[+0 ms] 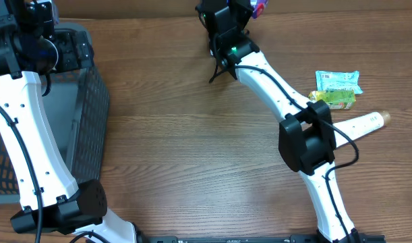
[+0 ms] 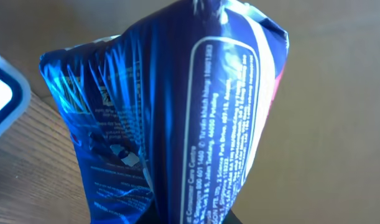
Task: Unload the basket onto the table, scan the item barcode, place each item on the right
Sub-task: 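Raise the liners pack and hold its barcode to the scanner face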
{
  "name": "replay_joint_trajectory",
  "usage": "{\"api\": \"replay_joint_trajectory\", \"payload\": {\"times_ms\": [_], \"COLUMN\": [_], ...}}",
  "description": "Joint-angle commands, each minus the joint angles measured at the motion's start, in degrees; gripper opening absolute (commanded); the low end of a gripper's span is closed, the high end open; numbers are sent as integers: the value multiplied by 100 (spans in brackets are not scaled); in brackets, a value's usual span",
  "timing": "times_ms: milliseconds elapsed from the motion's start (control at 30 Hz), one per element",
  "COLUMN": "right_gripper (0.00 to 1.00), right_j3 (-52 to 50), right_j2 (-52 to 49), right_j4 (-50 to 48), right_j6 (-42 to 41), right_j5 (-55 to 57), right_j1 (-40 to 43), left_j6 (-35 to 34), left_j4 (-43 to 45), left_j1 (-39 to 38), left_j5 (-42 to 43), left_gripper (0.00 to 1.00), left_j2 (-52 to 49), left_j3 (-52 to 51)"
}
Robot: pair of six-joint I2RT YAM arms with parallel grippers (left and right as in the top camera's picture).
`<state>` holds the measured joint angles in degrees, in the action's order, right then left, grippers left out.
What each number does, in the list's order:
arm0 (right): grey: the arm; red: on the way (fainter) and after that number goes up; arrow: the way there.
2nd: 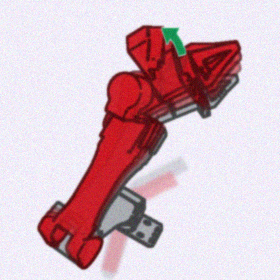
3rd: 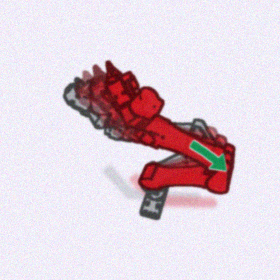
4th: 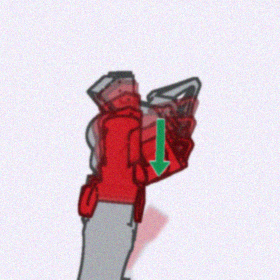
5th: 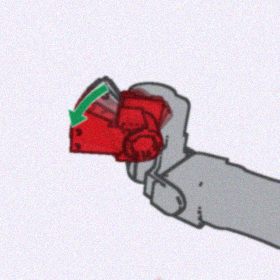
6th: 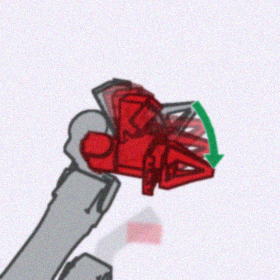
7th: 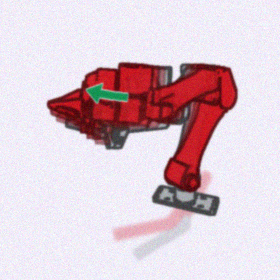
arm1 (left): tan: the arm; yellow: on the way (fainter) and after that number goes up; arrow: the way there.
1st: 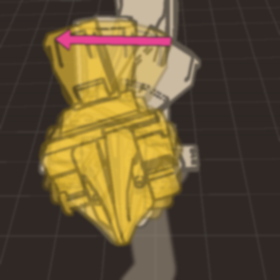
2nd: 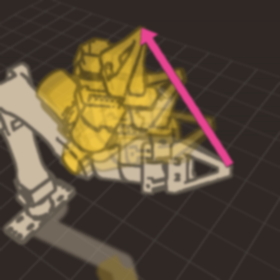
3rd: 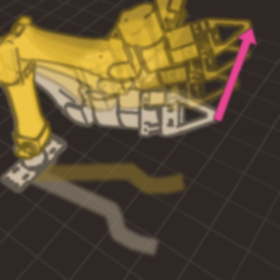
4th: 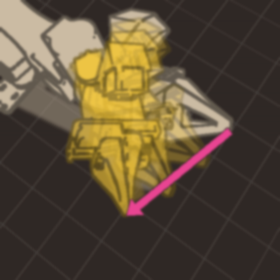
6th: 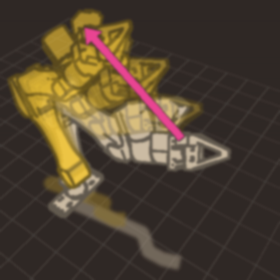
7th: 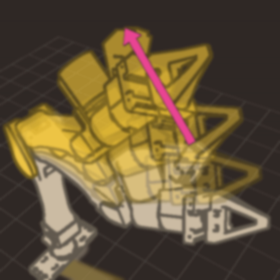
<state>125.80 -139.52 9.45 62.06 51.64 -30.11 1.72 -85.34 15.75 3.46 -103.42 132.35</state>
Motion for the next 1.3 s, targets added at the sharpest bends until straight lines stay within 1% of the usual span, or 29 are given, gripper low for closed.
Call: {"api": "replay_joint_trajectory", "payload": {"times_ms": [0,667,833,1000,1267], "right_gripper": [4,4,4,4,4], "right_j3": [87,52,52,52,52], "right_j2": [-142,-173,-173,-173,-173], "right_j4": [-267,-485,-455,-466,-79], "right_j6": [726,667,391,393,396], "right_j5": [-155,-922,-1370,-1381,-1314], "right_j1": [-7,-13,44,212,280], "left_j6": [87,87,87,87,87], "left_j4": [9,9,9,7,9], "left_j1": [-48,-48,-48,-48,-48], "left_j5": [44,46,44,46,46], "left_gripper": [100,100,100,99,100], "left_j2": [33,33,33,33,33], "left_j3": [13,13,13,13,13]}}
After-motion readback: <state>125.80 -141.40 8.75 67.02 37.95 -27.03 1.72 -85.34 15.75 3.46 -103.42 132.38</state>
